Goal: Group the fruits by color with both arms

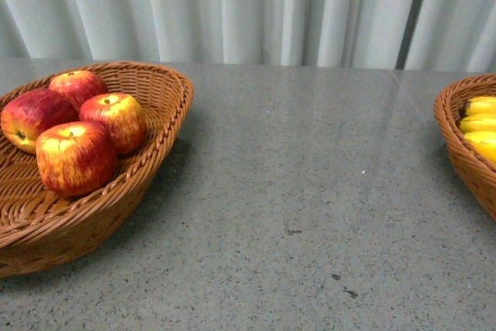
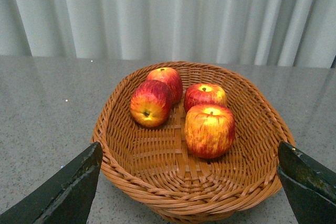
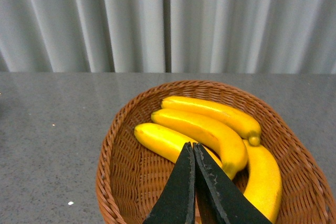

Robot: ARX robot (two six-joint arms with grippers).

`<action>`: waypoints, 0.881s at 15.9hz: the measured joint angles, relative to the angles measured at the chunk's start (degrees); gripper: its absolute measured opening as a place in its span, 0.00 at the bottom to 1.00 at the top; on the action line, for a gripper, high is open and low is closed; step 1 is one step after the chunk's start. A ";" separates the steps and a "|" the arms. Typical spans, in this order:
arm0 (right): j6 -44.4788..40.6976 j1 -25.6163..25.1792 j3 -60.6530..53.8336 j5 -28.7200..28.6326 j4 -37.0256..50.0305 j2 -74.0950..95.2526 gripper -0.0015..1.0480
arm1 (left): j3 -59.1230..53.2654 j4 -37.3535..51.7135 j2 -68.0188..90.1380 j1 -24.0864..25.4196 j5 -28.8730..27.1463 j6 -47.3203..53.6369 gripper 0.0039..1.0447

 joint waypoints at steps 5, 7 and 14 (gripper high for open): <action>0.00 5.51 -1.16 3.63 -0.39 -1.84 0.02 | 0.00 0.00 0.00 0.00 0.07 0.00 0.94; 0.00 5.29 -2.25 4.66 -1.01 -3.69 0.02 | 0.00 0.00 0.00 0.00 0.02 0.00 0.94; 0.00 5.38 -6.12 4.55 -10.69 -17.90 0.02 | 0.00 0.00 0.00 0.00 0.00 -0.02 0.94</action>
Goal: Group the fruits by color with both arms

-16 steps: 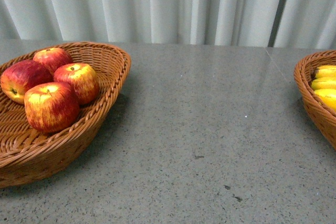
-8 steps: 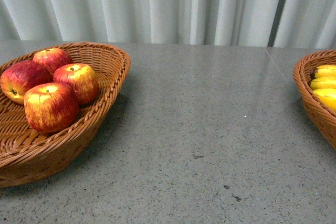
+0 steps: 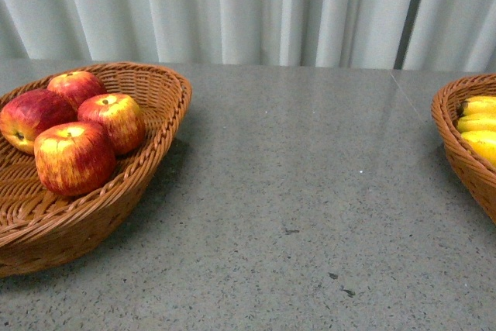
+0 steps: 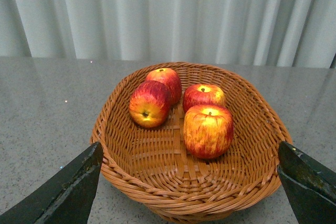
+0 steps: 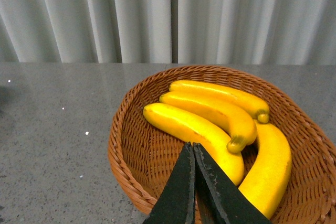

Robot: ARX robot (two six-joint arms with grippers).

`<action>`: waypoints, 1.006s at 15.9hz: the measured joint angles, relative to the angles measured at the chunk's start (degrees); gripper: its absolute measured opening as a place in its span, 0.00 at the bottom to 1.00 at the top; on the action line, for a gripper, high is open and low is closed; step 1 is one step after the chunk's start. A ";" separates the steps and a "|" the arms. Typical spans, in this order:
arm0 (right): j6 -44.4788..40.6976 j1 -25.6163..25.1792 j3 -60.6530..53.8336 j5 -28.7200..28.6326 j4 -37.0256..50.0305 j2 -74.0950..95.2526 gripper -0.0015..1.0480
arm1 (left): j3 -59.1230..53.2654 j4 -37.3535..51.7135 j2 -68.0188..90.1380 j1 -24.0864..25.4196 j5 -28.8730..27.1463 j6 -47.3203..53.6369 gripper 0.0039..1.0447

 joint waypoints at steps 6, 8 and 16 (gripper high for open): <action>0.00 0.00 -0.02 0.13 -0.24 0.02 0.02 | 0.00 0.00 0.00 0.00 0.00 0.02 0.94; 0.00 0.00 -0.02 0.11 -0.24 0.02 0.02 | 0.00 0.00 0.00 0.00 0.00 0.00 0.94; -0.02 0.00 -0.02 0.11 -0.24 0.02 0.92 | 0.00 0.00 0.00 0.00 0.00 0.00 0.94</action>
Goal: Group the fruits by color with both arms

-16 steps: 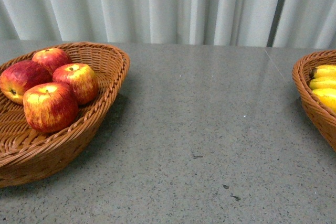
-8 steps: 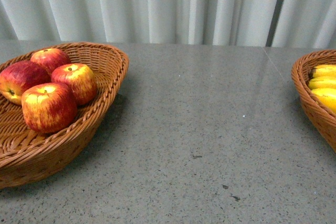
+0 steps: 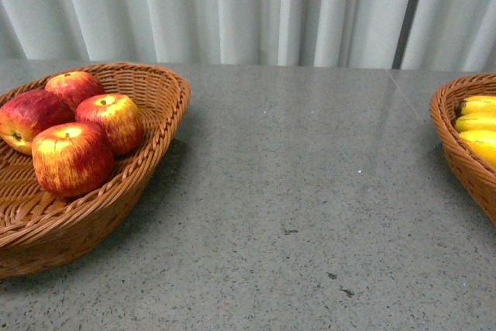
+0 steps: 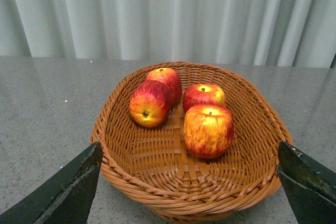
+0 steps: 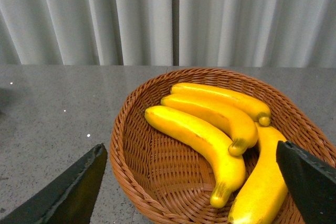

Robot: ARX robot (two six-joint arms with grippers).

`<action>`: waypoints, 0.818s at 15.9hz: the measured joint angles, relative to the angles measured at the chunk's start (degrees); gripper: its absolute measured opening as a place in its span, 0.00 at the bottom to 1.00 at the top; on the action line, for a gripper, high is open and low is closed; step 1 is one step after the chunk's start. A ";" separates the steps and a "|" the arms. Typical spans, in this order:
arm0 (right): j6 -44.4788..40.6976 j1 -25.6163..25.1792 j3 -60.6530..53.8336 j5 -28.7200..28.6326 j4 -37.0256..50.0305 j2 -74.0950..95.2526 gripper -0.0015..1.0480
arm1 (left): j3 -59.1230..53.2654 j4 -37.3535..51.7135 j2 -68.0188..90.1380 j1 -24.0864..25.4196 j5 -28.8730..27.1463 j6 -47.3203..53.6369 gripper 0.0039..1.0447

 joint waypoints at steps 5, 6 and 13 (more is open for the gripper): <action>0.02 0.00 0.00 0.02 0.00 0.00 0.94 | 0.00 0.00 0.00 0.00 0.00 0.00 0.94; 0.02 0.00 0.00 0.00 0.00 0.00 0.94 | 0.00 0.00 0.00 0.00 0.00 0.02 0.94; 0.02 0.00 0.00 0.02 0.00 0.00 0.94 | 0.00 0.00 0.00 0.00 0.00 0.00 0.94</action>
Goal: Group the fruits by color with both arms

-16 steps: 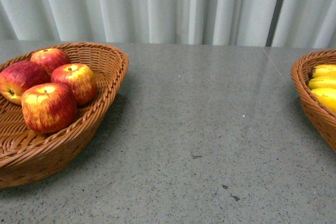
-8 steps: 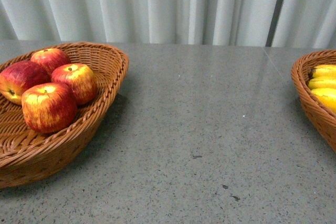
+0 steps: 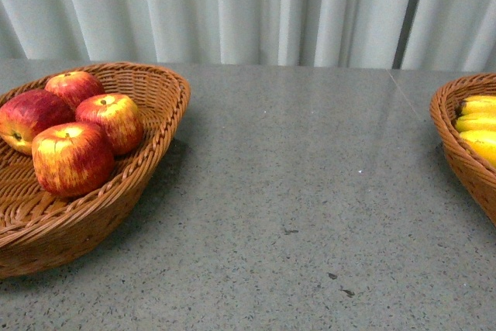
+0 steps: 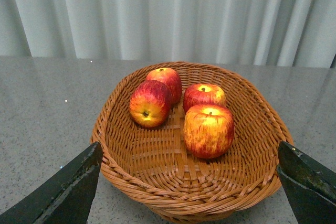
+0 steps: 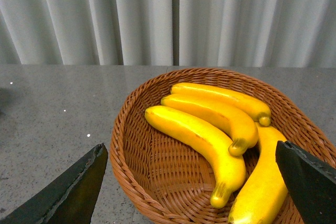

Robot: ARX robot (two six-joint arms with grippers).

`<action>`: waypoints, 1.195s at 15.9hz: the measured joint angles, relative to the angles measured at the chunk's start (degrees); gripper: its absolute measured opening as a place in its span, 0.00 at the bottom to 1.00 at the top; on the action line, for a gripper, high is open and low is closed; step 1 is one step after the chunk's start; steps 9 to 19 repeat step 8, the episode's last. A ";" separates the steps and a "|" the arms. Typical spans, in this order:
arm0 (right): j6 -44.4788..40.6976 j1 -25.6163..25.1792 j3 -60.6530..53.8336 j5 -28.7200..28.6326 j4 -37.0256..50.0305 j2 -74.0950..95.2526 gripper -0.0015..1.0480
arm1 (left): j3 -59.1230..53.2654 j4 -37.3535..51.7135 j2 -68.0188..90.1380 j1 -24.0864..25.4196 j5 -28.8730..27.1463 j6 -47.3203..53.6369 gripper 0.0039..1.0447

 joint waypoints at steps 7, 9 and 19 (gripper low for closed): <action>0.00 0.00 0.00 -0.02 0.00 0.00 0.94 | 0.00 0.00 0.00 0.00 0.00 0.00 0.94; 0.00 0.00 0.00 -0.02 0.00 0.00 0.94 | 0.00 0.00 0.00 0.00 0.00 0.00 0.94; 0.00 0.00 0.00 -0.02 0.00 0.00 0.94 | 0.00 0.00 0.00 0.00 0.00 0.00 0.94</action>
